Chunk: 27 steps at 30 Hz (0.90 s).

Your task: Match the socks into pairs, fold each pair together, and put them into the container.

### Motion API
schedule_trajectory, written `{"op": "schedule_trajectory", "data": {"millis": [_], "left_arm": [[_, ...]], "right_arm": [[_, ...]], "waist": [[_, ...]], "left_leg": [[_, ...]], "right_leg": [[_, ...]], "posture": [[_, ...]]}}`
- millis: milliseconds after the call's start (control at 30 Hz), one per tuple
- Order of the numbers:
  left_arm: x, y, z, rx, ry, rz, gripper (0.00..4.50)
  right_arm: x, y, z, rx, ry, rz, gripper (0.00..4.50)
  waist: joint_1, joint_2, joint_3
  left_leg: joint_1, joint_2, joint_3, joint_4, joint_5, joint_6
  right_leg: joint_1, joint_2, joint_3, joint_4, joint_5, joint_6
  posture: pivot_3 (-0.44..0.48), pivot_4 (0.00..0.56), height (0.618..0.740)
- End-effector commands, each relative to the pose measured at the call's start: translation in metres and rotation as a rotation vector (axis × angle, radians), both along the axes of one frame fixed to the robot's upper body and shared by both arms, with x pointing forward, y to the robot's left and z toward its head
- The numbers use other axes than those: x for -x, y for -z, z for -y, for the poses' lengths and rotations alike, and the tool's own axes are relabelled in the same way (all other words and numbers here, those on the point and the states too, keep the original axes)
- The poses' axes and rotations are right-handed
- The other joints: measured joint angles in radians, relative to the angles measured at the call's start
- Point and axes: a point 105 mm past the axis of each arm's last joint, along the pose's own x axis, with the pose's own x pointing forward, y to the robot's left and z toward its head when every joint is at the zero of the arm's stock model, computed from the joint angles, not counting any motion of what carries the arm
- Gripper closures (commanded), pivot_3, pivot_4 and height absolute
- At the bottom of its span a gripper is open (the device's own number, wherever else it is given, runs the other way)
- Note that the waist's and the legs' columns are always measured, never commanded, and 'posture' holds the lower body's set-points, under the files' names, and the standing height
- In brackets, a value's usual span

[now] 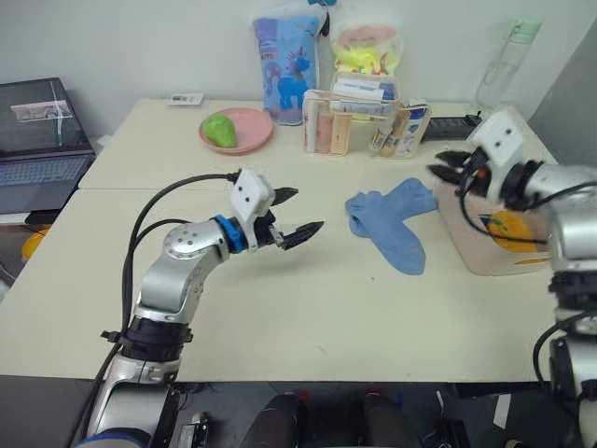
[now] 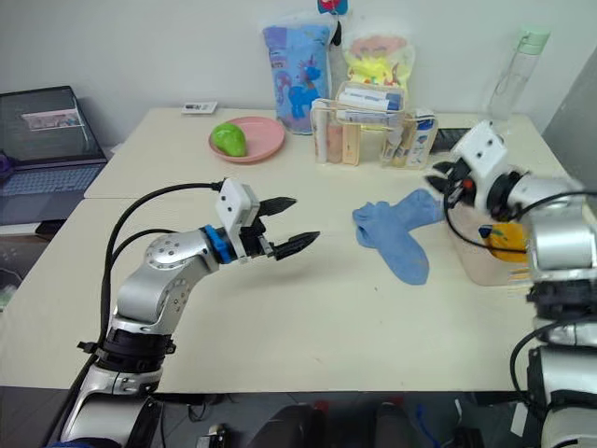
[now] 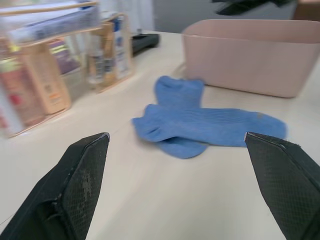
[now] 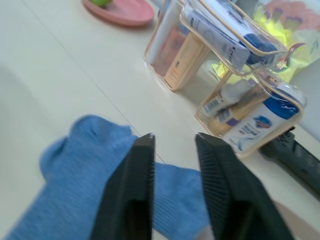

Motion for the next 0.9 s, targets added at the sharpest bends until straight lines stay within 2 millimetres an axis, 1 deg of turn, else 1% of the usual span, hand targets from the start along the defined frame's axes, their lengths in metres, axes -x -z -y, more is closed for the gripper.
{"op": "schedule_trajectory", "data": {"millis": [33,67,133,167,200,233,300,367,433,500,600,667,700,767,833,900], "left_arm": [[0.003,0.01,-0.029,0.035,-0.177,0.044,0.0],[0.006,0.017,-0.035,0.043,-0.218,0.038,0.0],[0.012,0.031,-0.046,0.059,-0.289,0.031,0.0],[0.015,0.037,-0.05,0.062,-0.317,0.027,0.0],[0.019,0.041,-0.054,0.069,-0.338,0.022,0.0],[0.023,0.046,-0.058,0.077,-0.366,0.014,0.0],[0.031,0.054,-0.065,0.074,-0.401,0.002,0.0],[0.045,0.069,-0.074,0.049,-0.428,-0.039,0.0],[0.057,0.077,-0.081,0.04,-0.445,-0.067,0.0],[0.064,0.08,-0.086,0.039,-0.459,-0.081,0.0],[0.066,0.08,-0.086,0.022,-0.45,-0.08,0.0],[0.062,0.076,-0.083,0.025,-0.438,-0.067,0.0],[0.058,0.071,-0.08,0.033,-0.423,-0.054,0.0],[0.054,0.061,-0.067,0.032,-0.348,-0.028,0.0],[0.055,0.056,-0.054,0.017,-0.264,-0.03,0.0],[0.057,0.049,-0.045,0.015,-0.194,-0.031,0.0]], "right_arm": [[0.027,0.02,-0.014,-0.113,0.06,0.039,1.75],[0.034,0.031,-0.015,-0.144,0.079,0.028,1.36],[0.047,0.052,-0.014,-0.216,0.132,-0.012,0.71],[0.053,0.06,-0.014,-0.218,0.147,-0.019,0.31],[0.06,0.067,-0.015,-0.207,0.15,-0.02,0.02],[0.067,0.076,-0.015,-0.184,0.161,-0.027,0.02],[0.079,0.089,-0.015,-0.17,0.175,-0.045,0.02],[0.092,0.102,-0.013,-0.125,0.186,-0.066,0.02],[0.102,0.11,-0.013,-0.068,0.173,-0.075,0.02],[0.106,0.114,-0.013,-0.061,0.173,-0.088,0.02],[0.104,0.113,-0.017,-0.055,0.163,-0.095,0.02],[0.098,0.113,-0.02,-0.056,0.16,-0.097,0.02],[0.094,0.113,-0.023,-0.05,0.153,-0.104,0.02],[0.086,0.115,-0.025,-0.047,0.155,-0.12,0.02],[0.078,0.121,-0.025,-0.017,0.162,-0.151,0.02],[0.072,0.127,-0.02,-0.002,0.198,-0.182,0.02]], "waist": [[0.0,0.0,-0.002],[0.0,0.0,-0.002],[0.002,0.0,-0.002],[0.003,0.001,-0.002],[0.004,0.001,-0.002],[0.004,0.001,-0.002],[0.004,0.001,-0.002],[0.004,0.002,-0.003],[0.003,0.002,-0.004],[0.002,0.002,-0.004],[0.004,0.002,-0.004],[0.004,0.002,-0.004],[0.005,0.002,-0.004],[0.005,0.002,-0.004],[0.004,0.002,-0.004],[0.002,0.002,-0.004]], "left_leg": [[0.0,0.0,0.0,-0.001,0.0,0.0],[0.0,0.0,0.0,-0.001,0.0,0.0],[0.0,-0.001,0.0,0.0,0.0,0.0],[0.0,-0.001,0.0,0.0,0.0,0.0],[0.001,-0.001,0.0,0.001,0.0,0.0],[0.002,-0.001,0.0,0.0,0.0,0.0],[0.003,-0.001,0.0,0.0,0.0,0.0],[0.003,-0.001,0.0,-0.001,0.0,0.0],[0.004,-0.001,0.001,-0.003,0.0,0.0],[0.005,-0.001,0.002,-0.005,0.0,0.0],[0.006,-0.001,0.001,-0.006,0.0,0.0],[0.006,-0.001,0.001,-0.006,0.0,0.0],[0.006,-0.001,0.001,-0.006,0.0,0.0],[0.006,-0.001,0.001,-0.006,0.0,0.0],[0.006,-0.001,0.0,-0.006,0.0,0.0],[0.006,-0.001,0.001,-0.006,0.0,0.0]], "right_leg": [[0.0,0.0,0.0,0.0,0.0,0.0],[0.0,0.0,0.001,0.0,0.0,0.0],[0.0,0.0,0.001,0.002,0.0,0.0],[0.0,0.0,0.001,0.002,0.0,0.0],[0.0,0.0,0.001,0.002,0.001,0.0],[0.0,0.0,0.001,0.002,0.001,0.0],[0.0,0.0,0.001,0.001,0.001,0.0],[0.0,0.0,0.002,0.001,0.001,0.0],[0.001,0.0,0.003,0.0,0.0,0.0],[0.001,0.001,0.004,0.001,0.0,0.0],[0.0,0.001,0.003,0.001,0.0,0.0],[0.0,0.001,0.003,0.0,0.0,0.0],[0.0,0.001,0.003,0.0,0.0,0.0],[0.0,0.001,0.003,0.0,0.0,0.0],[0.0,0.001,0.002,0.0,0.0,0.0],[0.002,0.001,0.003,-0.001,0.0,0.0]], "posture": [[0.0,0.15,0.74],[0.0,0.15,0.74],[0.0,0.15,0.74],[0.0,0.15,0.74],[0.0,0.15,0.74],[0.0,0.15,0.74],[0.0,0.15,0.74],[0.0,0.15,0.74],[0.0,0.15,0.74],[0.0,0.15,0.74],[0.0,0.15,0.74],[0.0,0.15,0.74],[0.0,0.15,0.74],[0.0,0.15,0.74],[0.0,0.15,0.74],[0.0,0.15,0.74]]}}
